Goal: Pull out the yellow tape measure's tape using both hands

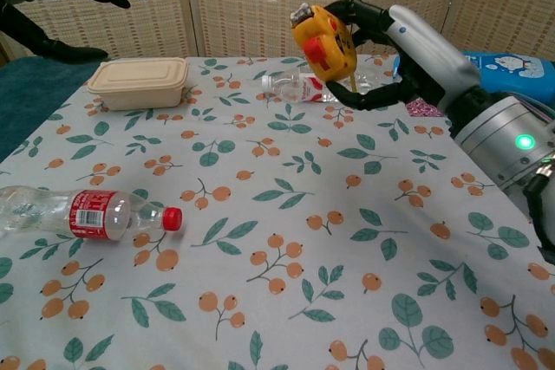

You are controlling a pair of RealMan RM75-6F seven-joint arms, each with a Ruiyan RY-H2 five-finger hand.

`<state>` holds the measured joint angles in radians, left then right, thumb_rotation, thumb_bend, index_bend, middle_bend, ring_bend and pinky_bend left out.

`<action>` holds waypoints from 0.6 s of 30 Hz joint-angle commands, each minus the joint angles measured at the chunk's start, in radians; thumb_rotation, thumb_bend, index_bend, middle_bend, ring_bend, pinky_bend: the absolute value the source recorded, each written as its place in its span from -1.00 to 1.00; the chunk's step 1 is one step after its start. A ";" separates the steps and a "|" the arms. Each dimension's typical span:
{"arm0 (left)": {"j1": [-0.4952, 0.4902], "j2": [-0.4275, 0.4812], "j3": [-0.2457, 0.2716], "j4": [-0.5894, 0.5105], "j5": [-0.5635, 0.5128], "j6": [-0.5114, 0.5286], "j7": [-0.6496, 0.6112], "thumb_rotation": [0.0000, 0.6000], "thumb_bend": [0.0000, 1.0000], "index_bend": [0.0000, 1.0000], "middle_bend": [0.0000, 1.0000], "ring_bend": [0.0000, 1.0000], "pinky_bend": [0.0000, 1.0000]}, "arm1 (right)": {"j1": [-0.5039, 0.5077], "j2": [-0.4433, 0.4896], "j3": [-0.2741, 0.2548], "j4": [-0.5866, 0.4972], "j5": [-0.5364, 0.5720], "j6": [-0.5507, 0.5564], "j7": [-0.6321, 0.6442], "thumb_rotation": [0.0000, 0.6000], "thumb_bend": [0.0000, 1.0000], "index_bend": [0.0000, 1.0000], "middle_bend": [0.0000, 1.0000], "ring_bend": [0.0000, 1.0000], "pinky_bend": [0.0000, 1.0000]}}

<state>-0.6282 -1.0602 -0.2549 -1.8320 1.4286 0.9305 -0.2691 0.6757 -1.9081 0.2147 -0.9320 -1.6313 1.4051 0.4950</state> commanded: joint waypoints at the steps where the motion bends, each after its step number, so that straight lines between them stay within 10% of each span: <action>1: -0.040 -0.017 -0.012 -0.010 -0.011 -0.032 -0.009 1.00 -0.27 -0.67 -0.70 -0.73 -0.85 | 0.036 -0.065 0.009 0.087 0.004 0.009 0.061 1.00 -0.16 0.23 -0.17 -0.28 -0.64; 18: -0.161 -0.093 -0.013 -0.031 -0.105 -0.118 0.088 1.00 -0.27 -0.62 -0.85 -0.94 -0.96 | 0.080 -0.153 -0.020 0.229 -0.001 0.047 0.093 1.00 -0.16 0.23 -0.17 -0.29 -0.64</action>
<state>-0.7817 -1.1467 -0.2668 -1.8641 1.3314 0.8182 -0.1881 0.7566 -2.0604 0.1961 -0.7039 -1.6328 1.4507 0.5886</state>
